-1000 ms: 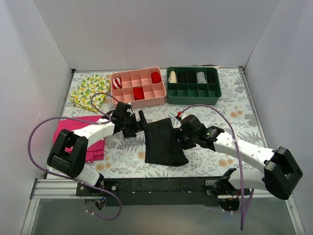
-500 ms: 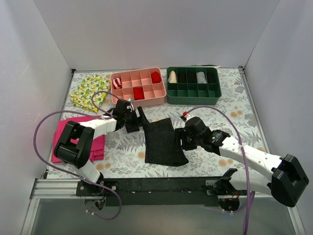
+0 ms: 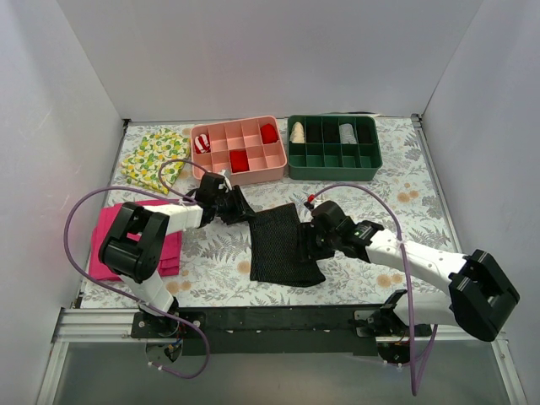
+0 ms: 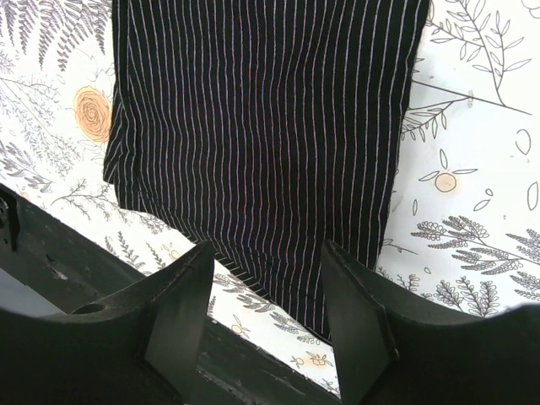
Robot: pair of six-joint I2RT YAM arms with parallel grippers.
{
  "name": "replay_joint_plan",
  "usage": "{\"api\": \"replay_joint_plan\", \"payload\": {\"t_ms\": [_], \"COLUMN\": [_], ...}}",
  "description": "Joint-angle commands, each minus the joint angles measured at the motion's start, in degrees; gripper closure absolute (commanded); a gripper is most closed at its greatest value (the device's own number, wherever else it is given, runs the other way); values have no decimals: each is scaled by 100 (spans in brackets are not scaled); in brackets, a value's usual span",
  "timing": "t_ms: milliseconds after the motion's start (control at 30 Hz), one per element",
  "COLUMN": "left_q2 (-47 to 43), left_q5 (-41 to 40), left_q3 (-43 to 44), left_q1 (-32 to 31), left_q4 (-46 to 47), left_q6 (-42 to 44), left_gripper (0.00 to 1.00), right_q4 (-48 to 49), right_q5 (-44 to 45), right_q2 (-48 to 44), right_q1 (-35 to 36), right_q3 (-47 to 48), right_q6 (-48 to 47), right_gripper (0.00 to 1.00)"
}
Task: Roll the underwear
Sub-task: Fold the underwear at the center of the board.
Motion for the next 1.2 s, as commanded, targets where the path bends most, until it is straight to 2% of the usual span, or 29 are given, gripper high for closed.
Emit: {"api": "replay_joint_plan", "payload": {"t_ms": [0,100,200,267,433,767,967,1167], "left_q2": [-81,-55,-55,-46,-116,-257,-389,-556], "left_q5": [-55,-37,-37,-11,-73,-283,-406,-398], "left_q3": [-273,-291,-300,-274,-159,-18,-106,-133], "left_q1": [9,9,9,9,9,9,9,9], "left_q4": [186,240,301,319,161,-209,-348,-411], "left_q6": [50,6,-38,-64,-91,-424,-592,-609], "left_gripper": [64,66,73,79,87,90,91,91], "right_q4": [214,214,161,12,-532,-1534,-1966,-2396], "right_q5": [-119,-251,-278,-181,502,1585,1893,2043], "right_q2": [78,192,341,499,947,2327,3101,3734], "right_q1": [-22,4,100,189,759,2261,2649,2738], "right_q3": [248,362,555,809,1451,2849,3613,4316], "right_q6": [-66,-136,-242,-321,-409,-119,92,381], "right_gripper": [39,41,42,43,43,43,44,45]}}
